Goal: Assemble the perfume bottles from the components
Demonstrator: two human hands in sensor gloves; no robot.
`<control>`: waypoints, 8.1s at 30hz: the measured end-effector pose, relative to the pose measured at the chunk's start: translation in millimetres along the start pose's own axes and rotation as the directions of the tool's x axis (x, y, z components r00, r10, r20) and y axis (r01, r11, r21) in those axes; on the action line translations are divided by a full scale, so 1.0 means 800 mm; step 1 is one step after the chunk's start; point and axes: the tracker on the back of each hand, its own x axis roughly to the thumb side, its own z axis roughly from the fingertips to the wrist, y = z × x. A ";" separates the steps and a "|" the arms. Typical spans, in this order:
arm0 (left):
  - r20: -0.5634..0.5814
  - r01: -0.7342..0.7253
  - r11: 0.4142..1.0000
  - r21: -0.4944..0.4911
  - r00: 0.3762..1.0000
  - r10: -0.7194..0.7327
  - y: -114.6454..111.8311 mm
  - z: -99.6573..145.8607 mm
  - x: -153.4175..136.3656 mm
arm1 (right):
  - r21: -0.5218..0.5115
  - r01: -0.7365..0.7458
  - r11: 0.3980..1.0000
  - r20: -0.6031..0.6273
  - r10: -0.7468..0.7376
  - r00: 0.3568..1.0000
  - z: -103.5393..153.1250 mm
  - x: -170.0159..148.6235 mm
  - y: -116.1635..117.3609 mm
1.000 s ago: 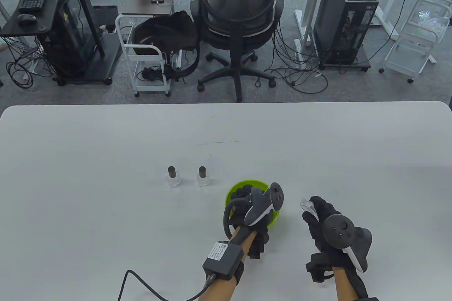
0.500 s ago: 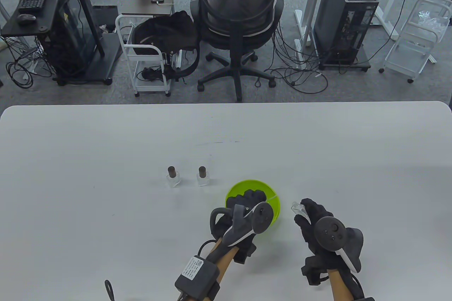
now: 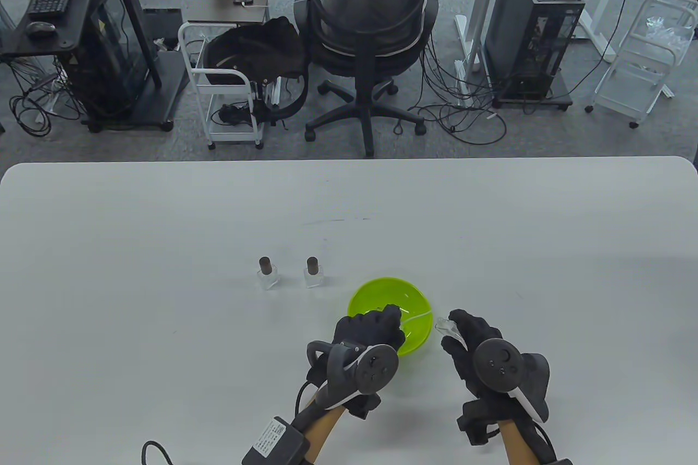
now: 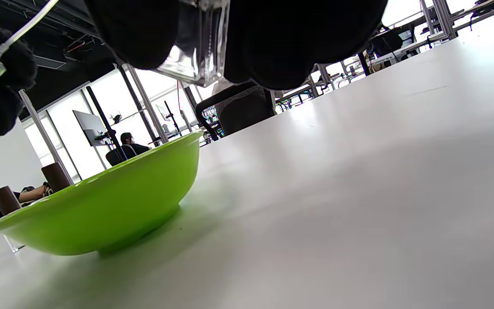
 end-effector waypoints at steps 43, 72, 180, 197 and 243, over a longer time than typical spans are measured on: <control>0.024 -0.207 0.957 -0.205 0.976 0.216 -0.010 -0.011 0.021 | -0.080 -0.225 0.971 0.266 0.239 0.934 0.014 0.048 0.029; -0.132 -0.264 0.947 -0.182 0.961 0.243 -0.005 -0.016 -0.001 | -0.107 -0.157 0.982 0.259 0.179 0.949 0.018 0.057 0.025; 0.053 -0.373 0.880 -0.293 0.913 0.404 -0.003 -0.017 -0.019 | -0.166 -0.203 0.965 0.297 0.246 0.923 0.023 0.063 0.017; 0.150 -0.160 0.958 -0.238 0.968 0.199 0.000 -0.013 0.002 | -0.140 -0.166 0.976 0.299 0.202 0.933 0.023 0.063 0.014; 0.216 0.462 0.669 -0.582 0.881 -0.420 -0.030 -0.082 -0.022 | -0.157 -0.132 0.979 0.081 0.146 0.986 0.000 -0.008 -0.026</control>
